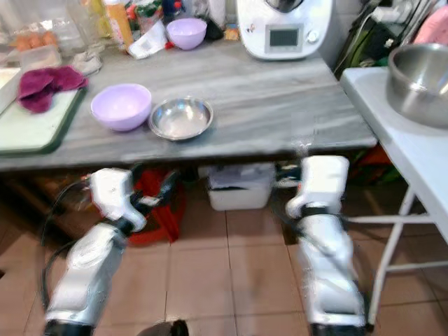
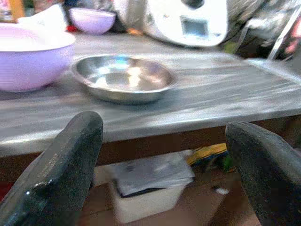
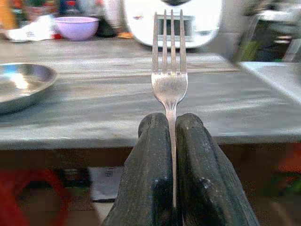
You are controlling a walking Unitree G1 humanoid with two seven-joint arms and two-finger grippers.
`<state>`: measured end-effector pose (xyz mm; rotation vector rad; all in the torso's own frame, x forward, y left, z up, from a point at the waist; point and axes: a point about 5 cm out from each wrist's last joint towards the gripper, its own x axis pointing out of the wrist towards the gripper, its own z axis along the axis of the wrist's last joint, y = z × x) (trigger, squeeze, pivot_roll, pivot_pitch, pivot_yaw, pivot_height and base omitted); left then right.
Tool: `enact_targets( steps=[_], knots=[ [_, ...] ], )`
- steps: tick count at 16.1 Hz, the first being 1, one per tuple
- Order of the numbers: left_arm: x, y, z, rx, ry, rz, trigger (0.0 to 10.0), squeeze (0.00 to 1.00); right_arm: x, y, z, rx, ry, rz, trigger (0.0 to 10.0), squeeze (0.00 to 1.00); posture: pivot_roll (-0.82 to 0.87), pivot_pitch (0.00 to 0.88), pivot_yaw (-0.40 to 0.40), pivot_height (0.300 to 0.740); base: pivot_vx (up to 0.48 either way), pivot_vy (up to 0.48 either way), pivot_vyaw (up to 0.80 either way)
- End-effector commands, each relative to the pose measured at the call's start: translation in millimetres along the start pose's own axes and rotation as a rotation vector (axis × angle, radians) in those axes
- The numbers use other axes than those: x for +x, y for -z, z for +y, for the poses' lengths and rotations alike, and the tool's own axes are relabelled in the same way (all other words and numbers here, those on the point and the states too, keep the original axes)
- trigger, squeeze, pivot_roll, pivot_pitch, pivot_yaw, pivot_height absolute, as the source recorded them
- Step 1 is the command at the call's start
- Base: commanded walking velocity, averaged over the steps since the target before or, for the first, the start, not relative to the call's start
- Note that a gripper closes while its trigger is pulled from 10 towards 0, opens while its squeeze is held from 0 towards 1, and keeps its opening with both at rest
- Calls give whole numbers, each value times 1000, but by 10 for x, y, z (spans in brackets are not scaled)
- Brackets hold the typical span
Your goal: Setting the table
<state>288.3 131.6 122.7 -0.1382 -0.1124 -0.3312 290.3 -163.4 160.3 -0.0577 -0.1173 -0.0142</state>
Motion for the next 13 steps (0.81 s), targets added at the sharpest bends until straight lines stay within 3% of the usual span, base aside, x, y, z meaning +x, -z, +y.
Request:
enact_targets(
  steps=[1,13],
  knots=[
    [5,-5,-52,-5,17,-1,10000,0,5,-23,-40,-8,8,-12,10000,0,-175,157,21,740,371,0,0],
    [-13,19,-30,4,13,11,10000,0,80,-1,98,3,-31,-20,10000,0,-158,138,28,740,332,0,0]
  ],
)
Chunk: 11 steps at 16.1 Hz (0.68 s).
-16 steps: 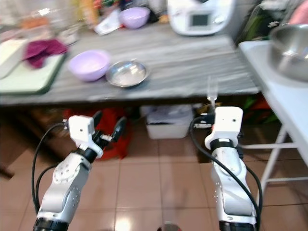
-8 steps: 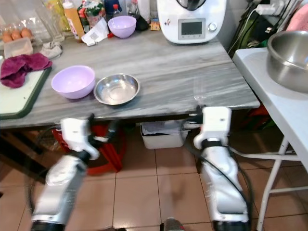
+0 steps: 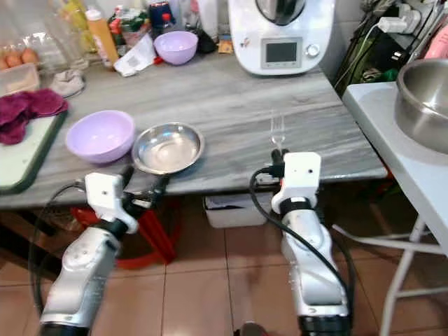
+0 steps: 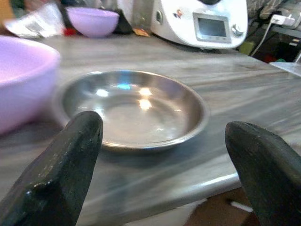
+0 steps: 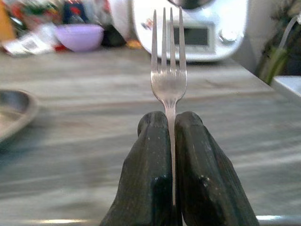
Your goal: Setting the table
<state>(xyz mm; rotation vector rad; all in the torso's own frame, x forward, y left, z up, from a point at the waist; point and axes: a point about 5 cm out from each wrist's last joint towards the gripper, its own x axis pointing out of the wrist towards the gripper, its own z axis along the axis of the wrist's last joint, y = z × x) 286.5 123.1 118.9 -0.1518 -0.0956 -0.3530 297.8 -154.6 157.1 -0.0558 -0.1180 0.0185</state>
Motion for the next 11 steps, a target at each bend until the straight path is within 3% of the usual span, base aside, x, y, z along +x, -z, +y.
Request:
enact_targets(
  steps=[1,3,6,11],
  knots=[
    [-20,-34,54,22,-8,-5,10000,0,12,-39,15,0,-2,-20,10000,0,-157,139,31,740,390,0,0],
    [-19,-36,59,23,-12,-4,10000,0,16,-34,28,-2,-8,-21,10000,0,-157,139,31,740,349,0,0],
    [-95,-106,130,53,-27,-34,10000,0,28,-35,50,-5,-26,-28,10000,0,-157,139,31,740,0,0,0],
    [-282,-101,213,122,-13,-5,10000,0,50,-5,121,5,-56,-21,10000,0,-125,141,32,740,0,0,0]
  ],
)
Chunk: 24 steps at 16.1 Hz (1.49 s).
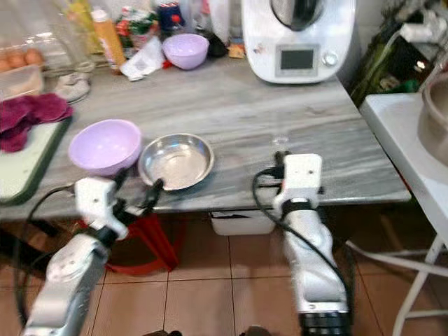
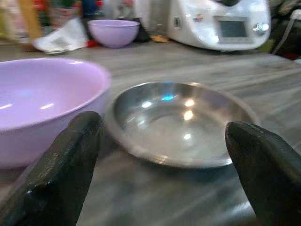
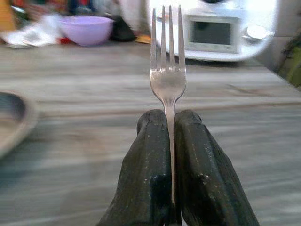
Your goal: Setting the table
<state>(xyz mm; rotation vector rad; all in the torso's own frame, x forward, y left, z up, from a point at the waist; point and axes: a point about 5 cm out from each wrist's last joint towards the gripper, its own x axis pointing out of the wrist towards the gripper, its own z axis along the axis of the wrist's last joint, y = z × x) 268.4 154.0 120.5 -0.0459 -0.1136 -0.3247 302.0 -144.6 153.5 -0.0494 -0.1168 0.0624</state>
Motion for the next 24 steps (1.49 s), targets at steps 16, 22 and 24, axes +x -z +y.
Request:
enact_targets(
  steps=[16,22,24],
  knots=[
    [-244,93,-33,58,136,74,10000,0,423,121,127,179,-38,146,10000,0,-104,158,38,740,0,0,0],
    [-240,116,-54,52,151,75,10000,0,564,134,243,230,-56,175,10000,0,-102,163,39,740,0,0,0],
    [-233,109,-69,51,154,72,10000,0,607,134,262,230,-56,180,10000,0,-102,163,39,740,0,0,0]
  ],
)
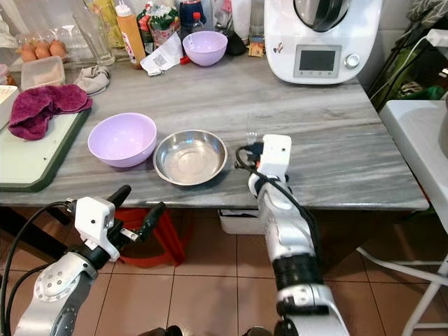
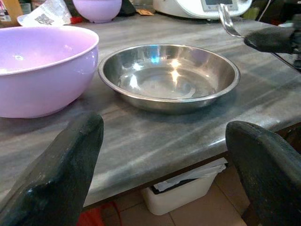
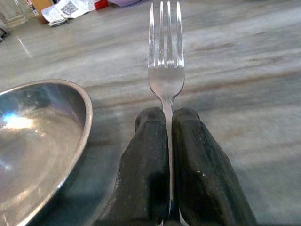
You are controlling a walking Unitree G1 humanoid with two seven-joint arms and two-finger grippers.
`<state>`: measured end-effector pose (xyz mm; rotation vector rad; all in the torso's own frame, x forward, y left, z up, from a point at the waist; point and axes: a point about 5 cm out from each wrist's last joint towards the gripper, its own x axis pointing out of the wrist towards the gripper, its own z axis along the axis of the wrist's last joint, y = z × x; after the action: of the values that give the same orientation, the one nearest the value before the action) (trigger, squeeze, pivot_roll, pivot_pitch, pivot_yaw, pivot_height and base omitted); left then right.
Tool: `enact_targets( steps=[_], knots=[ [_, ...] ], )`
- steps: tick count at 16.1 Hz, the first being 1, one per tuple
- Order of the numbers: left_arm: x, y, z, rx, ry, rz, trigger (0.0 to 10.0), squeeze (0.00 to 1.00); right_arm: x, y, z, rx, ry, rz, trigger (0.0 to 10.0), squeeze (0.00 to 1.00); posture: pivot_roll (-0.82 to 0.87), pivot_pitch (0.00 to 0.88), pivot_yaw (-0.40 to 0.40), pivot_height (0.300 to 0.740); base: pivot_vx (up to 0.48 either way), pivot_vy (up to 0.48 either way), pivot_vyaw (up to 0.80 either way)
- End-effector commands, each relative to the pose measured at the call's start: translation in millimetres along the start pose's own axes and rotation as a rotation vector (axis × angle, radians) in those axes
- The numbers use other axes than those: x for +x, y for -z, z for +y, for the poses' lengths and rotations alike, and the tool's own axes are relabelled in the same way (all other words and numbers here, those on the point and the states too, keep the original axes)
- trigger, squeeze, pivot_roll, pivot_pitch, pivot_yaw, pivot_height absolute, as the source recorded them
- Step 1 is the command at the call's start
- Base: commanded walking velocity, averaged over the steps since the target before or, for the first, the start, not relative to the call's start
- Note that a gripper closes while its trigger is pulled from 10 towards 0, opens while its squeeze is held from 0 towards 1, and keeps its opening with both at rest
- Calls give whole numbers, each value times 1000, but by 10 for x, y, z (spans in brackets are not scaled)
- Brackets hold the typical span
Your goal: Setting the table
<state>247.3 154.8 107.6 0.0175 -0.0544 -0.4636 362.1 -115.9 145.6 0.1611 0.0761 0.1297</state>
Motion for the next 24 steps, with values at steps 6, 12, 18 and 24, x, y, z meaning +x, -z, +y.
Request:
enact_targets(
  steps=[6,12,18,24],
  knots=[
    [-23,-81,-61,11,26,-6,10000,0,102,97,93,100,7,57,10000,0,-90,181,40,740,0,0,0],
    [-45,-91,-100,3,32,4,10000,0,150,118,170,134,-4,72,10000,0,-86,195,41,740,0,0,0],
    [-29,-85,-110,0,34,11,10000,0,152,169,142,122,10,85,10000,0,-87,195,41,740,0,0,0],
    [-15,-54,-91,0,27,19,10000,0,153,215,107,100,20,100,10000,0,-84,188,38,740,0,0,0]
  ],
)
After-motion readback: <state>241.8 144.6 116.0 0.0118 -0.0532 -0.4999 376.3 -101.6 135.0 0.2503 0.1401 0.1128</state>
